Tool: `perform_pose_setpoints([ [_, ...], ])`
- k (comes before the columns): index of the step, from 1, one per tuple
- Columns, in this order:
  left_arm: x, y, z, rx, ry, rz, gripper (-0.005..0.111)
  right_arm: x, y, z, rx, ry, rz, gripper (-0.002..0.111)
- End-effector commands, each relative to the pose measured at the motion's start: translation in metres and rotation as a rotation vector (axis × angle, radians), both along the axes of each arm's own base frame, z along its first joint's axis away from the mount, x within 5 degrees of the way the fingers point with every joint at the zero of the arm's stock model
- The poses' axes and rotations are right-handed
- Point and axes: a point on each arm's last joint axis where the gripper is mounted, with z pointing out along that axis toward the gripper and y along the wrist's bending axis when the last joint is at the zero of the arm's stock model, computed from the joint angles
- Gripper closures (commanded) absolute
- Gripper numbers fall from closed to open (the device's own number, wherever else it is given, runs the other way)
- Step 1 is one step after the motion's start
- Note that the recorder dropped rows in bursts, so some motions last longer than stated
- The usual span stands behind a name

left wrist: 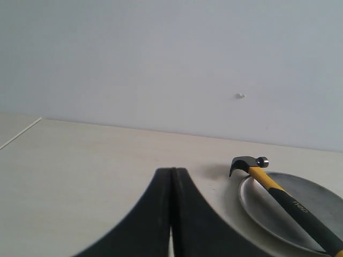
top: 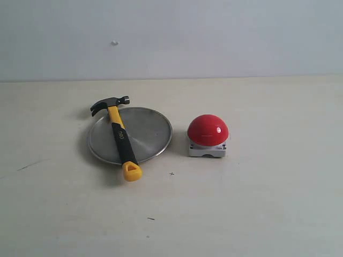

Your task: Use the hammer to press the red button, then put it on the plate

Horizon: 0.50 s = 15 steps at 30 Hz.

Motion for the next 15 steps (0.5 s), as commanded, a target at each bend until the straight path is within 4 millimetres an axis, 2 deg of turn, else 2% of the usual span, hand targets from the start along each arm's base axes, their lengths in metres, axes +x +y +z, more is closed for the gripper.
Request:
perform_pose_setpoints([
  [1, 0.000, 0.000, -0.001, 0.002, -0.004, 0.002, 0.107, 0.004, 0.002, -0.016, -0.072, 0.006, -0.006, 0.108],
  [4, 0.000, 0.000, -0.001, 0.002, -0.004, 0.002, 0.107, 0.007, 0.009, -0.031, -0.186, -0.004, 0.046, 0.108],
  [6, 0.000, 0.000, -0.001, 0.002, -0.004, 0.002, 0.107, 0.007, 0.014, -0.032, -0.217, -0.004, 0.091, 0.108],
  [15, 0.000, 0.000, -0.001, 0.002, -0.004, 0.002, 0.107, 0.009, 0.017, -0.060, -0.238, 0.298, 0.148, 0.108],
])
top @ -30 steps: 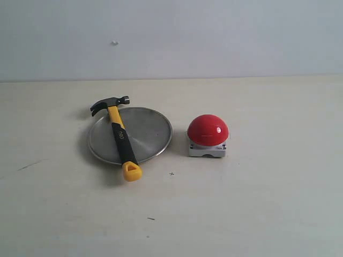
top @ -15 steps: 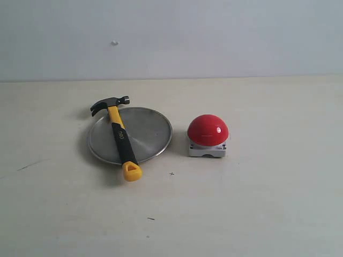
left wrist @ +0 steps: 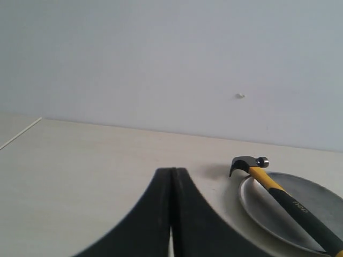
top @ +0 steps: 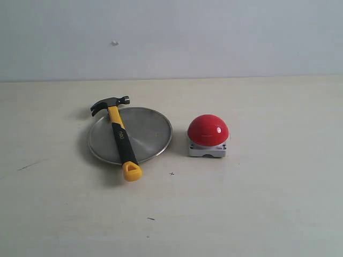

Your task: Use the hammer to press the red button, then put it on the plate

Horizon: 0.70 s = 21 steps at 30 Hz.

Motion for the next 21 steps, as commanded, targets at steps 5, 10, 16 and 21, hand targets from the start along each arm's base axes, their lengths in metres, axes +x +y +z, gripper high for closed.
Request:
perform_pose_setpoints([
  [5, -0.0003, 0.0001, -0.0006, 0.002, -0.004, 0.002, 0.107, -0.0002, -0.0007, -0.0110, 0.010, 0.106, -0.010, 0.108],
  [10, -0.0003, 0.0001, -0.0006, 0.002, -0.004, 0.002, 0.107, -0.0003, -0.0013, -0.0132, 0.075, 0.138, -0.021, 0.108],
  [16, -0.0003, 0.0001, -0.0006, 0.002, -0.004, 0.002, 0.107, -0.0001, -0.0022, -0.0116, 0.028, 0.114, -0.035, 0.108],
  [21, -0.0003, 0.0001, -0.0006, 0.002, -0.004, 0.002, 0.107, 0.0000, -0.0031, -0.0116, -0.005, 0.110, -0.048, 0.108],
])
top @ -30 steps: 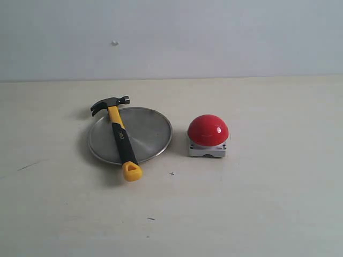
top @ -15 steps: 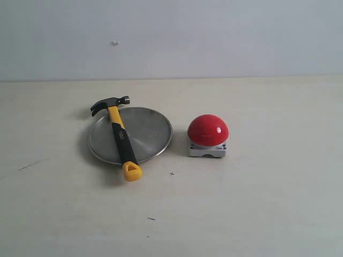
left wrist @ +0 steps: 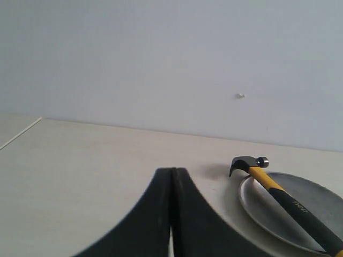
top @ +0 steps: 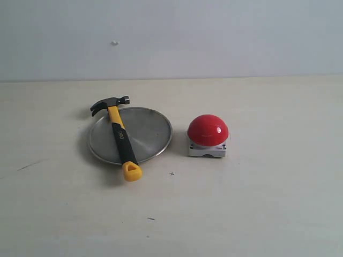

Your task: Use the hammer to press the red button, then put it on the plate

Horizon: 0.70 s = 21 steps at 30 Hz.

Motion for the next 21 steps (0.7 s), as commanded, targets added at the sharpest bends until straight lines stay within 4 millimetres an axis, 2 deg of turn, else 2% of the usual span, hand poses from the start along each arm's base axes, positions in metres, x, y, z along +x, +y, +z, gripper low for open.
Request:
perform_pose_setpoints([
  [1, -0.0003, 0.0001, -0.0006, 0.002, -0.004, 0.002, 0.107, 0.0000, -0.0023, -0.0003, -0.048, -0.017, -0.033, 0.108],
  [7, -0.0003, 0.0001, -0.0006, 0.002, -0.004, 0.002, 0.107, -0.0001, -0.0092, -0.0003, -0.007, -0.014, -0.161, 0.108],
  [21, -0.0003, 0.0001, -0.0006, 0.002, -0.004, 0.002, 0.107, 0.0000, -0.0090, -0.0003, 0.018, -0.013, -0.163, 0.108],
])
